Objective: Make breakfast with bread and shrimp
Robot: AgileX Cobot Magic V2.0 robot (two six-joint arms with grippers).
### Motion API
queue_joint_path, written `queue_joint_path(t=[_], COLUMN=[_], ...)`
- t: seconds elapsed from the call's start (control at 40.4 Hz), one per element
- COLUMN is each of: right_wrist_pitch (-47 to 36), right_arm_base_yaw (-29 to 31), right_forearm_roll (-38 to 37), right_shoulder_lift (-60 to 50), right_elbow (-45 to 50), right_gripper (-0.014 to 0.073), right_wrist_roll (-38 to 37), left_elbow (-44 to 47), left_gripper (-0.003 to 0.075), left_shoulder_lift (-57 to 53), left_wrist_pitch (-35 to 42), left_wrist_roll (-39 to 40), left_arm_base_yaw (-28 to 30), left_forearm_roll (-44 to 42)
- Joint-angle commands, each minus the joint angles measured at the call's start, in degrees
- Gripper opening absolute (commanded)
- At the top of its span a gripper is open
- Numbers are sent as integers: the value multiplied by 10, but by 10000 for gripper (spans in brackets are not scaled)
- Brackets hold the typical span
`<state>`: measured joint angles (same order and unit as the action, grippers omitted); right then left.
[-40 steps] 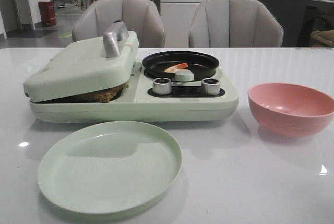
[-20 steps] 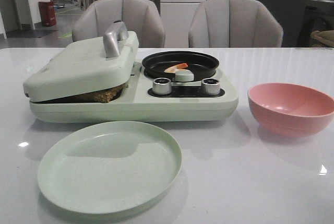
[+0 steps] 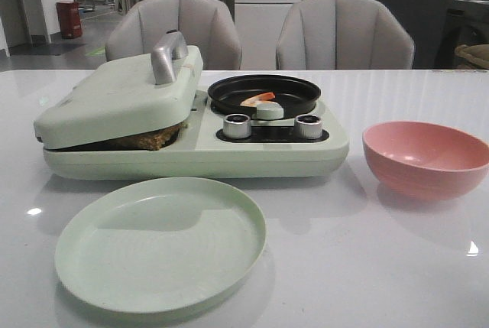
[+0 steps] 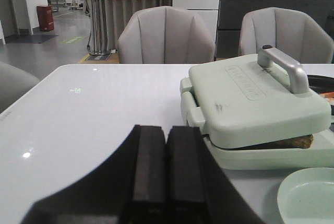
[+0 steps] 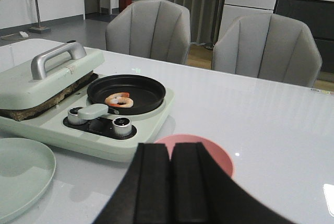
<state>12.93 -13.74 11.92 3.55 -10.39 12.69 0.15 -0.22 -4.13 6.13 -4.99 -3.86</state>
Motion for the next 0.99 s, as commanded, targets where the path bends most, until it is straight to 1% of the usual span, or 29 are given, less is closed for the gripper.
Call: queue_joint_path(t=[0.0,0.371,0.47,0.569,0.668,0.767,0.866,0.965], right_wrist_pitch=[-51,-51,-55,-66,-104,-129,-136,-137], right_arm_base_yaw=[-1,0,6,22,46,82,107,111], right_forearm_roll=[-1,-1,-36,-72,-73,-78,-104,-131], right_shoulder_lift=[5,5,4,4,4,0,-22,-51], right_elbow=[-15,-15,-10,1,26,50,75,98], right_gripper=[-34,-34,-34,-34,-34,-34,-34,-34], right_wrist_roll=[5,5,5,-4,-13,-21,-66,-99], left_elbow=[19,19,19,19,19,19,19,19], left_gripper=[32,32,32,32,32,32,32,32], left_shoulder_lift=[-13,-13,-13,-13,-13,-13,-13,-13], left_wrist_pitch=[55,55,55,55,55,55,55,55], left_wrist_roll=[6,6,6,6,6,6,6,6], left_arm_base_yaw=[0,0,0,0,0,0,0,0], left_forearm_roll=[2,2,2,2,2,2,2,2])
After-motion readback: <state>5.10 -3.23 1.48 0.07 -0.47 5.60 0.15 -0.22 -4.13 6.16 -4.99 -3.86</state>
